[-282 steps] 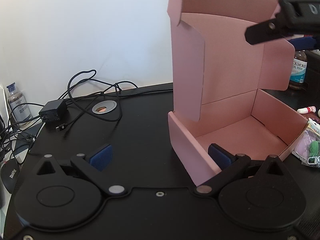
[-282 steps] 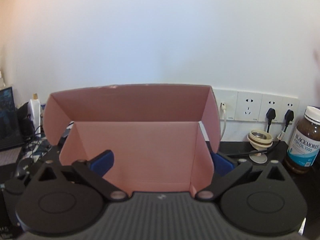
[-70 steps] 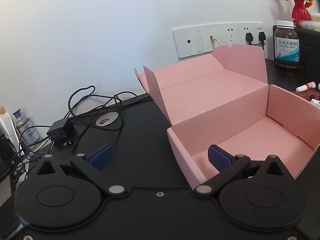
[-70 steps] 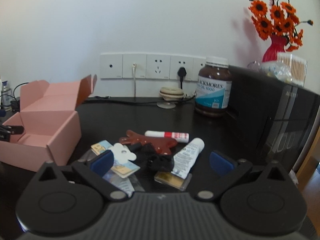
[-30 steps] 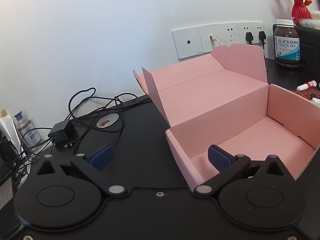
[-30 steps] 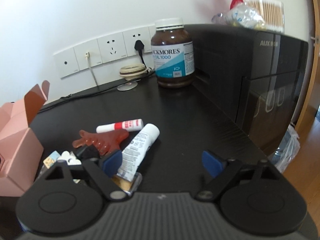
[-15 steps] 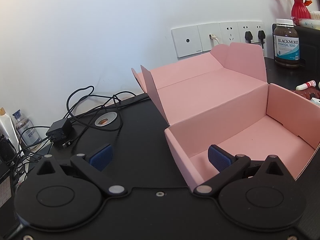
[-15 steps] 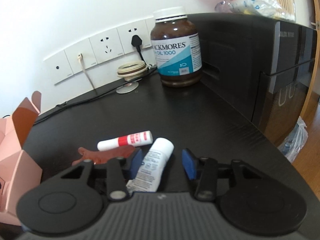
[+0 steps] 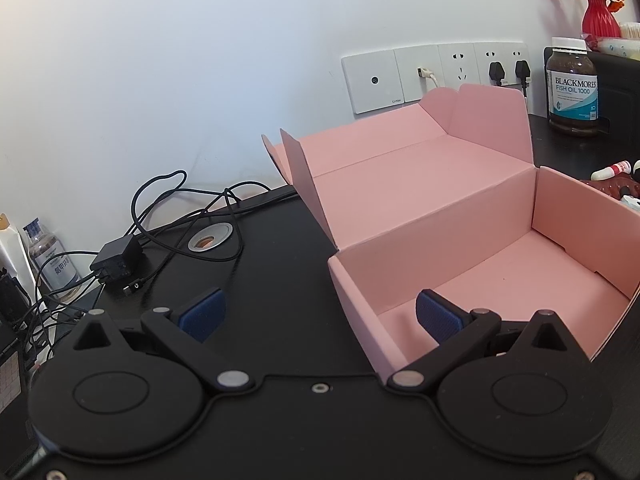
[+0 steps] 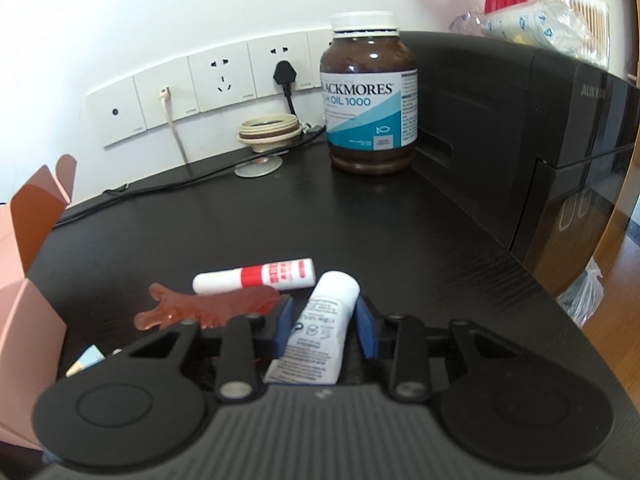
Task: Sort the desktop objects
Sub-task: 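Close the right tool on the white tube and lift it, then carry the white tube with the right tool toward the pink box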
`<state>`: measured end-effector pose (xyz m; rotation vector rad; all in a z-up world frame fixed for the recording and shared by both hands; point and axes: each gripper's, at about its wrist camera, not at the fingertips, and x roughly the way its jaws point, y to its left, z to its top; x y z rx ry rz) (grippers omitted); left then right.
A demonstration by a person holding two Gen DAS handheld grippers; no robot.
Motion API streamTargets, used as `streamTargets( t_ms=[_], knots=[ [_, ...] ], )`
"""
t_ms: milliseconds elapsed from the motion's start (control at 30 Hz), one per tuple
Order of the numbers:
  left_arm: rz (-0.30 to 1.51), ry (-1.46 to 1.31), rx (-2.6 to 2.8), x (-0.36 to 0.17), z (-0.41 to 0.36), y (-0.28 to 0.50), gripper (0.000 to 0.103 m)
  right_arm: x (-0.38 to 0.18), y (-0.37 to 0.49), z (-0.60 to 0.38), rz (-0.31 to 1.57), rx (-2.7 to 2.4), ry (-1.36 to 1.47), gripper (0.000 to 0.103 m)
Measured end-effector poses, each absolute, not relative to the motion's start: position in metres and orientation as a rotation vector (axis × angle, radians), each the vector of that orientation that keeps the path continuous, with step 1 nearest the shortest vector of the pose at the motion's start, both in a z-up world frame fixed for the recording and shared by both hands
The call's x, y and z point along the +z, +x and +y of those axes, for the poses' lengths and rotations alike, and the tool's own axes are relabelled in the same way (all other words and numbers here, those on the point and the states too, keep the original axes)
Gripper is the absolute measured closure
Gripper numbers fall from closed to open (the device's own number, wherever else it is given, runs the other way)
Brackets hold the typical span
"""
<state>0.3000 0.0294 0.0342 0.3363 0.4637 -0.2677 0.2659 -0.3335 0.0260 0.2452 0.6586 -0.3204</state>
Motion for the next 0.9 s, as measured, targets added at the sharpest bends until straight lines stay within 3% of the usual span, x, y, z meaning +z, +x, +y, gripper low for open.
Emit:
streamTargets(
  t_ms=[100, 900],
  knots=[
    [0.461, 0.338, -0.265, 0.034, 0.029, 0.300, 0.000, 0.026, 0.268, -0.334, 0.655, -0.334, 0.247, 0.076],
    [0.463, 0.337, -0.265, 0.035, 0.030, 0.300, 0.000, 0.041, 0.257, -0.324, 0.547, -0.385, 0.202, 0.077]
  ],
)
